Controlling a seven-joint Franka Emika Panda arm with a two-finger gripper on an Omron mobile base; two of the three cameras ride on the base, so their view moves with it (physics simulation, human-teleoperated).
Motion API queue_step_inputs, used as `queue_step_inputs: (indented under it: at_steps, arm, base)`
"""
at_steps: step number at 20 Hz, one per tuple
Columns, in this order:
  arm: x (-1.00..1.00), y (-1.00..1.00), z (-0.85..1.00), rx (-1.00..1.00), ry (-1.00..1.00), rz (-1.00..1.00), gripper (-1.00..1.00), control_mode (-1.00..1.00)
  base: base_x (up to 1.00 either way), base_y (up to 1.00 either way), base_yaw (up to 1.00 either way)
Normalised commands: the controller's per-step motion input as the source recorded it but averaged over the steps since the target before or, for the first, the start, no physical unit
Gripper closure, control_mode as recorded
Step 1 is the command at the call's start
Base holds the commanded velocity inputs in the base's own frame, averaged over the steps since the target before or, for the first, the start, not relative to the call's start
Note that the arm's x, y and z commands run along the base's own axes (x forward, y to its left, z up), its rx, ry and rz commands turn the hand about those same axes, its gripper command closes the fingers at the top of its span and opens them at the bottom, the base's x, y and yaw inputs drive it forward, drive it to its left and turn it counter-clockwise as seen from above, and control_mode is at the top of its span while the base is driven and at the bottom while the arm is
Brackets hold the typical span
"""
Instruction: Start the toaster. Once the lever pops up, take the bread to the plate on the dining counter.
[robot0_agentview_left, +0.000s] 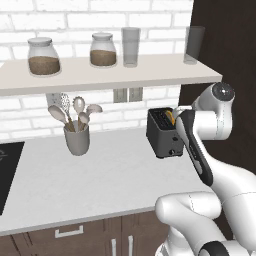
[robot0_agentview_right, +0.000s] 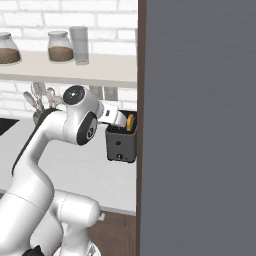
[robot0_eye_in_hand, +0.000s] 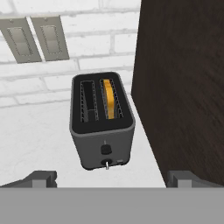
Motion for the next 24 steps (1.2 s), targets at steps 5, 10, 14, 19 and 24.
queue_step_inputs:
  at_steps: [5, 10, 14, 19, 24]
  arm:
    - [0.0, 0.0, 0.0, 0.0, 0.0, 0.0, -1.0, -1.0]
    - [0.0, 0.0, 0.0, 0.0, 0.0, 0.0, -1.0, -1.0]
    - [0.0, 0.0, 0.0, 0.0, 0.0, 0.0, -1.0, -1.0]
    - [0.0, 0.0, 0.0, 0.0, 0.0, 0.0, -1.0, -1.0]
    - [0.0, 0.0, 0.0, 0.0, 0.0, 0.0, -1.0, -1.0]
  base:
    - [0.0, 0.0, 0.0]
    - [0.0, 0.0, 0.0]
    - [0.0, 0.0, 0.0]
    - [0.0, 0.0, 0.0]
    - [0.0, 0.0, 0.0]
